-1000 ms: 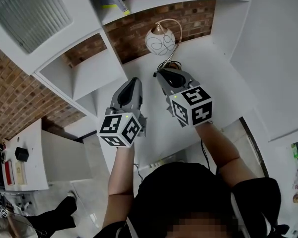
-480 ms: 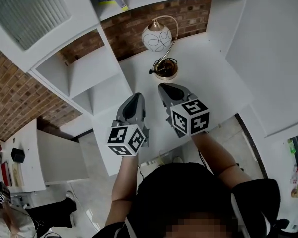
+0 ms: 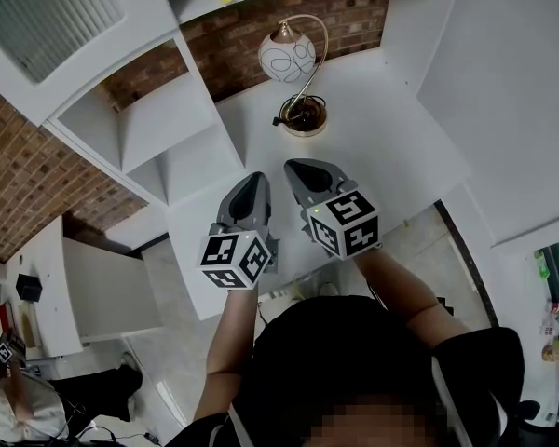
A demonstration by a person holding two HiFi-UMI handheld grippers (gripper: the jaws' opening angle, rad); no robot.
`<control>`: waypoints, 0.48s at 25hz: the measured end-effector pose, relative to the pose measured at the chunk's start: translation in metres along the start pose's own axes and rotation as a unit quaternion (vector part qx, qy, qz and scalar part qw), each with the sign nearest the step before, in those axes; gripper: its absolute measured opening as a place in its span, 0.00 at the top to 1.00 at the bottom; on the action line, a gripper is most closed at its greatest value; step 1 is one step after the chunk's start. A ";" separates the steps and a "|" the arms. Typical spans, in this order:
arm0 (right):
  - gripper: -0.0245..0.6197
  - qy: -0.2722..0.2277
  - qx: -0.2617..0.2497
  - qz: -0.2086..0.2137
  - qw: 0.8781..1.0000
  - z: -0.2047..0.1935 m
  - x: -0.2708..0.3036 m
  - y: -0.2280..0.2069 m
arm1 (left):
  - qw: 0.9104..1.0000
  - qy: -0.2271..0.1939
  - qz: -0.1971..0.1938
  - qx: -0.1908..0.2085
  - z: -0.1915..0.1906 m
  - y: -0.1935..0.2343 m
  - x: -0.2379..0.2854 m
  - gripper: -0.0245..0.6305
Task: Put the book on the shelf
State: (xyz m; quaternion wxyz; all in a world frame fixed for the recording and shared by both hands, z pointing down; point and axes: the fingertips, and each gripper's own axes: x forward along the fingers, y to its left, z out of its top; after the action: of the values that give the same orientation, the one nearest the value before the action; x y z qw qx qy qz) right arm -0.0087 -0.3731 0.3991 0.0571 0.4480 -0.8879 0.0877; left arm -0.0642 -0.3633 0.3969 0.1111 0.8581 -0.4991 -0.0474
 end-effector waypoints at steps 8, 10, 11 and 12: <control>0.97 0.007 0.007 0.014 1.000 -0.005 0.001 0.012 | 1.000 0.000 0.005 -0.005 0.000 0.008 -0.004 0.95; 0.97 0.010 0.004 0.016 1.000 -0.006 0.001 0.013 | 1.000 0.001 0.005 -0.008 0.001 0.010 -0.004 0.95; 0.97 0.010 0.003 0.016 1.000 -0.005 0.001 0.013 | 1.000 0.001 0.004 -0.009 0.001 0.010 -0.004 0.95; 0.97 0.010 0.004 0.016 1.000 -0.005 0.001 0.013 | 1.000 0.001 0.003 -0.009 0.001 0.009 -0.004 0.95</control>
State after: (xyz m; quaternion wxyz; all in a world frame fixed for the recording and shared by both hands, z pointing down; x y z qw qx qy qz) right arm -0.0194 -0.3651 0.4024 0.0629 0.4332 -0.8939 0.0962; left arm -0.0742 -0.3646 0.3982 0.1199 0.8557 -0.5008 -0.0506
